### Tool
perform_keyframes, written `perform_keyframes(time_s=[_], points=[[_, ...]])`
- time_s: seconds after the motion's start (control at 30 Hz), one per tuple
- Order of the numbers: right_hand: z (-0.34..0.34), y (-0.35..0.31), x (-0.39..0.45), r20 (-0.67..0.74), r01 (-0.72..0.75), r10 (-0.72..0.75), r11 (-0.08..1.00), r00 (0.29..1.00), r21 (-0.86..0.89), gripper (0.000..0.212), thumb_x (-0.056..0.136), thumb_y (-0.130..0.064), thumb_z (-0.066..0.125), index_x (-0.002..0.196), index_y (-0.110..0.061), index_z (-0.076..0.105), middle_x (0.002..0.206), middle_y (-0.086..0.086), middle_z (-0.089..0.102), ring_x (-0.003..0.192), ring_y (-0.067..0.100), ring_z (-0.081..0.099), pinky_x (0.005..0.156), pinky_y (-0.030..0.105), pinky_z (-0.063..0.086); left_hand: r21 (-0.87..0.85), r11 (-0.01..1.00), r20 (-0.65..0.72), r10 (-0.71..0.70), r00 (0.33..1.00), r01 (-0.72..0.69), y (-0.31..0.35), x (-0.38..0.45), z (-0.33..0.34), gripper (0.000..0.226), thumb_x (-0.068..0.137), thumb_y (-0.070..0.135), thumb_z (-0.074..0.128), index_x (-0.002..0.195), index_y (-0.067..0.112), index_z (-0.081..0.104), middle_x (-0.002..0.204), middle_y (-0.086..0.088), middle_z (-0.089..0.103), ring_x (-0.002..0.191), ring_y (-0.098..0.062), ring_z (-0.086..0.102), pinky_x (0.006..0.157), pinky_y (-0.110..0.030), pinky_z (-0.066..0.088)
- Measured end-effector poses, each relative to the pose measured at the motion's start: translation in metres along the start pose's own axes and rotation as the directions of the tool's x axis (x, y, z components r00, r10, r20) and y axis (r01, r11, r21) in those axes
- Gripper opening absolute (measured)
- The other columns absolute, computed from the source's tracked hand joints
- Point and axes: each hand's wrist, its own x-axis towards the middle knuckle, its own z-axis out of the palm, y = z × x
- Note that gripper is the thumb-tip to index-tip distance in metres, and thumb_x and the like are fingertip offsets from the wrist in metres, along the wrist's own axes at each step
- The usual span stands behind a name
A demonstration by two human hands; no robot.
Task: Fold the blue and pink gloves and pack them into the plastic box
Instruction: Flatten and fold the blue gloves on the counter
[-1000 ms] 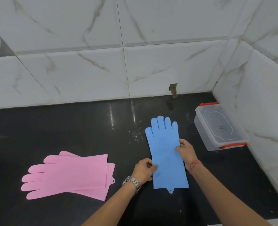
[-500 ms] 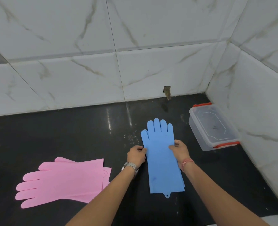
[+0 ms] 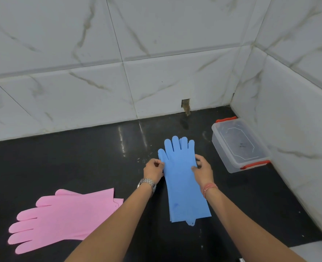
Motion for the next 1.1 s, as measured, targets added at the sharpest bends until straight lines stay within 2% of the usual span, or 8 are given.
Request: perform_keyframes(time_s=[0.13,0.3,0.47,0.57,0.63,0.8,0.93,1.1], points=[[-0.005,0.003,0.002,0.016,-0.078,0.078,0.997,0.997,-0.009,0.031,0.093,-0.004,0.055,0.121,-0.016,0.058,0.115,0.004,0.066,0.099,0.023,0.065,0.085,0.04,0.057,0.004,0.999,-0.023,-0.037,0.999,0.037,-0.002,0.002,0.004,0.003,0.09,0.017,0.06,0.092,0.014,0.061,0.095,-0.006,0.066,0.076,-0.015,0.065,0.079,-0.039,0.06],[-0.007,0.004,0.001,0.046,-0.075,0.077,0.996,0.996,-0.046,0.035,0.091,-0.004,0.058,0.124,-0.016,0.056,0.117,0.004,0.066,0.1,0.024,0.065,0.089,0.044,0.056,0.035,0.998,-0.004,-0.046,0.999,0.047,0.002,0.001,0.003,0.008,0.086,0.016,0.065,0.092,0.015,0.06,0.094,-0.005,0.067,0.086,-0.02,0.068,0.08,-0.039,0.059],[-0.012,0.011,-0.009,0.059,-0.055,0.062,0.993,0.996,-0.109,0.043,0.09,-0.005,0.061,0.129,-0.019,0.051,0.109,0.002,0.067,0.092,0.018,0.066,0.075,0.032,0.057,0.118,0.991,0.026,-0.066,0.997,0.063,-0.002,-0.005,-0.003,0.011,0.085,0.016,0.068,0.082,0.018,0.058,0.085,-0.006,0.067,0.074,-0.018,0.066,0.075,-0.037,0.06],[-0.018,0.017,-0.018,0.05,-0.034,0.043,0.985,0.998,-0.169,0.05,0.089,-0.004,0.063,0.133,-0.021,0.046,0.093,-0.008,0.061,0.082,0.007,0.061,0.059,0.016,0.046,0.16,0.985,0.07,-0.08,0.994,0.068,-0.008,-0.014,-0.009,0.012,0.083,0.018,0.072,0.085,0.017,0.059,0.083,-0.005,0.068,0.068,-0.018,0.067,0.074,-0.039,0.061],[-0.023,0.023,-0.025,0.055,-0.019,0.032,0.977,0.998,-0.214,0.056,0.089,-0.003,0.063,0.137,-0.02,0.042,0.091,-0.01,0.059,0.081,0.005,0.059,0.059,0.014,0.043,0.191,0.979,0.116,-0.096,0.989,0.073,-0.013,-0.023,-0.012,0.017,0.081,0.018,0.074,0.089,0.016,0.06,0.084,-0.006,0.069,0.065,-0.018,0.069,0.069,-0.037,0.062],[-0.034,0.036,-0.042,0.073,0.026,-0.003,0.949,0.997,-0.314,0.059,0.088,-0.001,0.063,0.14,-0.018,0.04,0.095,-0.002,0.061,0.088,0.013,0.063,0.076,0.022,0.049,0.257,0.966,0.21,-0.092,0.973,0.036,-0.034,-0.049,-0.017,0.028,0.077,0.016,0.077,0.096,0.015,0.057,0.081,-0.008,0.072,0.058,-0.015,0.069,0.058,-0.029,0.061],[-0.035,0.034,-0.043,0.06,0.066,-0.049,0.94,0.997,-0.335,0.052,0.09,-0.002,0.061,0.135,-0.019,0.044,0.096,-0.002,0.06,0.085,0.011,0.062,0.07,0.015,0.047,0.32,0.946,0.238,-0.037,0.971,-0.042,-0.04,-0.059,-0.017,0.027,0.078,0.015,0.077,0.095,0.017,0.056,0.07,-0.003,0.072,0.059,-0.015,0.07,0.06,-0.031,0.061],[-0.03,0.038,-0.052,0.039,0.115,-0.108,0.893,0.993,-0.435,0.037,0.09,-0.003,0.058,0.123,-0.018,0.05,0.1,-0.004,0.057,0.084,0.009,0.059,0.062,0.008,0.04,0.333,0.942,0.217,-0.032,0.976,-0.043,-0.038,-0.065,-0.015,0.027,0.077,0.016,0.077,0.094,0.019,0.056,0.071,-0.001,0.072,0.063,-0.017,0.072,0.068,-0.038,0.062]])
